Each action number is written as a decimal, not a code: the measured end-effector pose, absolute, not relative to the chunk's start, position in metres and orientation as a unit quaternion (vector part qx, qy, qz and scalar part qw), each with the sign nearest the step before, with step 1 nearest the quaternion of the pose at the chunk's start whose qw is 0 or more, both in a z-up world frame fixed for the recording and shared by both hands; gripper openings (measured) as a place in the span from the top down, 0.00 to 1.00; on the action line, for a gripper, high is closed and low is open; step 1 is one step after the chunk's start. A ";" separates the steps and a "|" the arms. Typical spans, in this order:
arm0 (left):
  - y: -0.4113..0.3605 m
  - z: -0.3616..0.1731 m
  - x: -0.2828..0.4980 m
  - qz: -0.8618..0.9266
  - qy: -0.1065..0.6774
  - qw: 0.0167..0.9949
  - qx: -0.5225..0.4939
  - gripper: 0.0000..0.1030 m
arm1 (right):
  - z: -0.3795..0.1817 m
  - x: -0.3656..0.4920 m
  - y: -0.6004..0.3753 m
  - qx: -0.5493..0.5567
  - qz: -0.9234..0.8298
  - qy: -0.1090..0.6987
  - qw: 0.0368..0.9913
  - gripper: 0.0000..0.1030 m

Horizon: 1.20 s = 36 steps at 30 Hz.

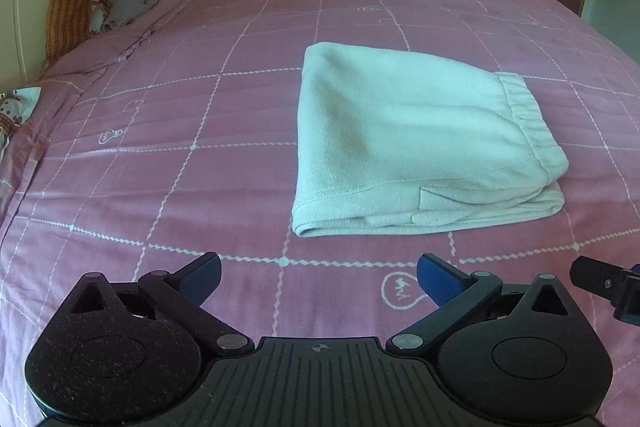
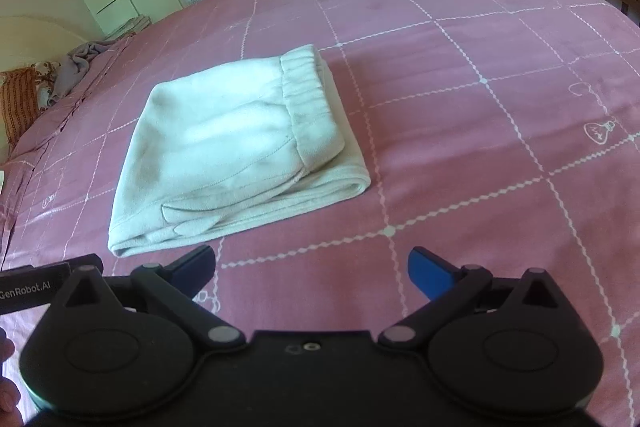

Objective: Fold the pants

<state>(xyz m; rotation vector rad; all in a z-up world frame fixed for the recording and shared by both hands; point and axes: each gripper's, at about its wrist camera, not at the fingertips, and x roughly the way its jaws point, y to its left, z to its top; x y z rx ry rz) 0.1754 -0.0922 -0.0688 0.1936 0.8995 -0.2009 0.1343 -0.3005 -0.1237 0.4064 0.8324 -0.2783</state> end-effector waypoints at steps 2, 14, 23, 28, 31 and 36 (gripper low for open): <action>-0.090 -0.064 0.168 -0.094 0.444 0.886 0.090 0.00 | -0.119 0.125 -0.293 0.183 -0.127 0.404 0.887 0.00; -0.090 -0.037 0.136 -0.080 0.418 0.898 0.114 0.00 | -0.088 0.090 -0.271 0.161 -0.116 0.388 0.900 0.00; -0.090 -0.046 0.156 -0.084 0.416 0.904 0.058 0.00 | -0.085 0.098 -0.270 0.162 -0.122 0.381 0.902 0.00; -0.109 -0.068 0.186 -0.090 0.424 0.897 0.088 0.00 | -0.096 0.123 -0.275 0.154 -0.136 0.387 0.899 0.00; -0.115 -0.082 0.209 -0.088 0.435 0.892 0.084 0.00 | -0.103 0.144 -0.282 0.147 -0.141 0.389 0.899 0.00; -0.129 -0.105 0.245 -0.086 0.446 0.886 0.092 0.00 | -0.112 0.191 -0.295 0.139 -0.143 0.381 0.903 0.00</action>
